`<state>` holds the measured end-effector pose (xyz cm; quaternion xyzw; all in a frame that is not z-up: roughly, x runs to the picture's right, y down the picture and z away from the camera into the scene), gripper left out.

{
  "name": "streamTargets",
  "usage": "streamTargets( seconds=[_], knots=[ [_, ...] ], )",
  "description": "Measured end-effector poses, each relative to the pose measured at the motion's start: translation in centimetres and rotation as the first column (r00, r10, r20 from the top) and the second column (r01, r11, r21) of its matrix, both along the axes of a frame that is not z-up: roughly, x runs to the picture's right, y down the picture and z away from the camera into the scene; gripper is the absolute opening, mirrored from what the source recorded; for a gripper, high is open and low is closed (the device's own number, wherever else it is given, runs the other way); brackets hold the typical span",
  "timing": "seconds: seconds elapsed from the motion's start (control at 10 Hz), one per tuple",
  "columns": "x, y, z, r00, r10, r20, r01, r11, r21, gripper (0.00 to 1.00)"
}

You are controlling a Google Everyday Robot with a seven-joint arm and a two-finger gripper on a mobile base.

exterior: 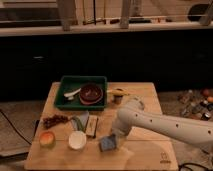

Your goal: Wipe table surface with sponge

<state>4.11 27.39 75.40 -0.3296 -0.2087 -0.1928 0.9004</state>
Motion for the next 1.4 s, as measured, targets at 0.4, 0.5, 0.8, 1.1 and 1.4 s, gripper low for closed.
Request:
streamTargets(
  seconds=[0.4,0.5,0.8,1.1,1.4],
  knots=[
    [0.9,4.1,-2.7,0.996,-0.076,0.045,0.078,0.9953,-0.058,0.0],
    [2.8,4.3,-2.8,0.996,-0.08,0.033,0.082,0.9946,-0.063,0.0],
    [7.3,2.9,-2.4,0.997,-0.066,-0.026,0.065,0.9968,-0.047,0.0],
    [7.8,-0.2,-0.3,0.996,-0.057,-0.063,0.056,0.9983,-0.014,0.0],
    [4.0,-1.7,1.0,0.996,-0.084,-0.042,0.084,0.9964,0.007,0.0]
  ],
)
